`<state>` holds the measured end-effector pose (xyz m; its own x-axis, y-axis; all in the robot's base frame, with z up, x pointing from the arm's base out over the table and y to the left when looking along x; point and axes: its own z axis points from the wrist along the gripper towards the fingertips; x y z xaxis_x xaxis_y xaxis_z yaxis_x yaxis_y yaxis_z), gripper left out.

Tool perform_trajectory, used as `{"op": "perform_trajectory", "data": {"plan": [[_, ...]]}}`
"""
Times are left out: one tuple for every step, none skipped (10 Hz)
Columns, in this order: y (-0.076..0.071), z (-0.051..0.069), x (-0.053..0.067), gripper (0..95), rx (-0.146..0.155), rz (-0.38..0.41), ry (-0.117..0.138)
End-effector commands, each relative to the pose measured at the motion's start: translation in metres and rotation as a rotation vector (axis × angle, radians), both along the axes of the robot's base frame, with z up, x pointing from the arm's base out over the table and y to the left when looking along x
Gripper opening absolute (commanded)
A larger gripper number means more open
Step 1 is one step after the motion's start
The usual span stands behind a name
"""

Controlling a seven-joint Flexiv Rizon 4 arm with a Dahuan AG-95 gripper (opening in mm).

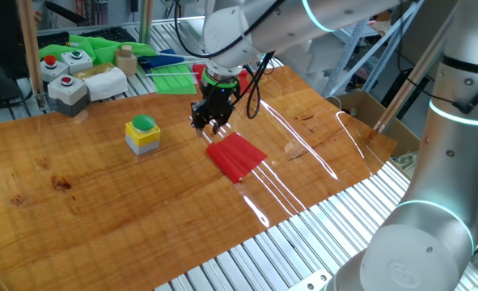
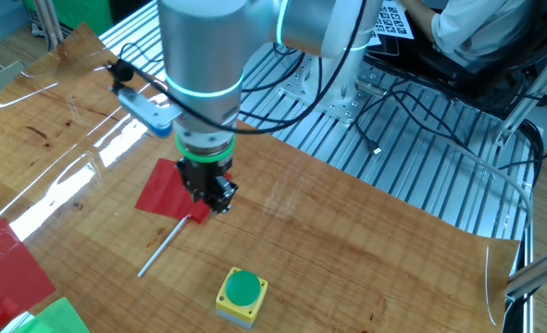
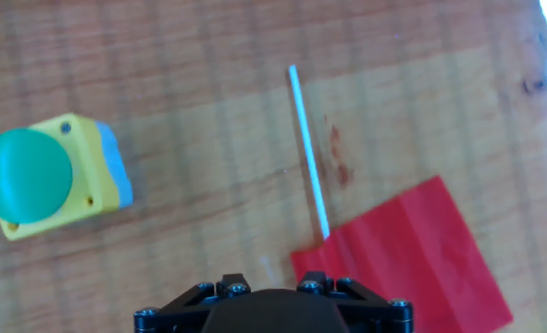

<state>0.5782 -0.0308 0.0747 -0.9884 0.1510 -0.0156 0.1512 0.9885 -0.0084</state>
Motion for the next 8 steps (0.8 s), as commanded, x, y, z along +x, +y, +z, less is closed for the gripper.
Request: {"op": "perform_trajectory", "data": {"plan": [[-0.004,-0.002,0.005,38.0,0.002,0.009,-0.001],[-0.012,-0.005,0.015,38.0,0.004,0.024,-0.001],[-0.018,-0.008,0.020,38.0,0.008,0.035,-0.004],[-0.021,-0.010,0.023,38.0,0.009,0.041,-0.006],[-0.023,-0.012,0.027,38.0,0.010,0.042,-0.008],[-0.025,-0.015,0.030,38.0,0.011,0.044,-0.009],[-0.026,-0.018,0.032,38.0,0.012,0.045,-0.011],[-0.027,-0.020,0.033,38.0,0.011,0.047,-0.012]]}}
